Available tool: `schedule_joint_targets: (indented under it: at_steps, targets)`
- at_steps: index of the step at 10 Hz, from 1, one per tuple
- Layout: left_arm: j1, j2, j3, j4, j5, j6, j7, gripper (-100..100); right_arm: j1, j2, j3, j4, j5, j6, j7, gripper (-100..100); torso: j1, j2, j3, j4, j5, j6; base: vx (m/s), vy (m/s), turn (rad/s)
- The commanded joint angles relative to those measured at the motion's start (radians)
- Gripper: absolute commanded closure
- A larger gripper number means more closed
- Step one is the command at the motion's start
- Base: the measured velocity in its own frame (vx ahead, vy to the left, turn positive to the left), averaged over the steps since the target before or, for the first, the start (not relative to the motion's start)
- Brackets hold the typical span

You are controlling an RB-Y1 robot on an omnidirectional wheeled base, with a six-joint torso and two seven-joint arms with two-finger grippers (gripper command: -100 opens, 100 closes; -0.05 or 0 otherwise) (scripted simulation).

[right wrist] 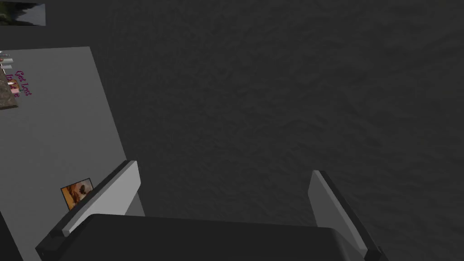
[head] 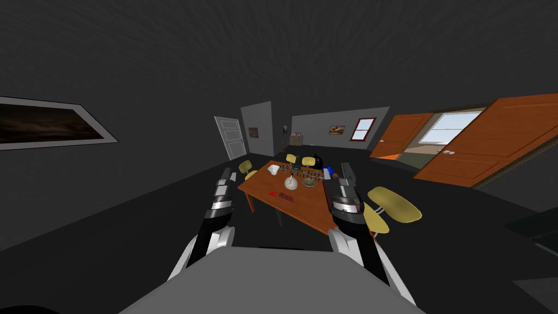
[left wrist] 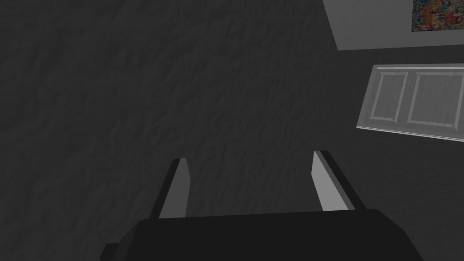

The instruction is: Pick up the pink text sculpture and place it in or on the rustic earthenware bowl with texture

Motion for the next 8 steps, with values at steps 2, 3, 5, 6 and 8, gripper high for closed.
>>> schedule_joint_targets:
  at_steps: [2, 3, 5, 6, 8]
  targets:
    - [0.0, 0.0, 0.0, 0.0, 0.0, 0.0, 0.0, 0, 0.017, -0.055, 0.008, 0.036, 0.012, -0.009, 0.009, -100, 0.001, 0.0, 0.0, 0.0, 0.0, 0.0, -0.014, 0.028, 0.036]
    - [0.0, 0.0, 0.0, 0.0, 0.0, 0.0, 0.0, 0, 0.029, -0.081, 0.014, 0.059, 0.021, -0.015, 0.015, -100, 0.002, 0.001, 0.001, 0.0, 0.0, 0.0, -0.025, 0.067, 0.049]
    - [0.0, 0.0, 0.0, 0.0, 0.0, 0.0, 0.0, 0, 0.059, -0.138, 0.028, 0.12, 0.043, -0.031, 0.031, -100, 0.004, 0.002, 0.001, 0.0, 0.001, 0.0, -0.034, 0.066, 0.07]
    - [0.0, 0.0, 0.0, 0.0, 0.0, 0.0, 0.0, 0, 0.059, -0.138, 0.028, 0.12, 0.043, -0.031, 0.031, -100, 0.004, 0.002, 0.001, 0.0, 0.001, 0.0, -0.022, 0.051, 0.018]
    - [0.0, 0.0, 0.0, 0.0, 0.0, 0.0, 0.0, 0, 0.098, -0.2, 0.046, 0.194, 0.071, -0.051, 0.052, -100, 0.003, 0.002, 0.001, 0.0, 0.001, 0.0, -0.036, 0.063, 0.083]
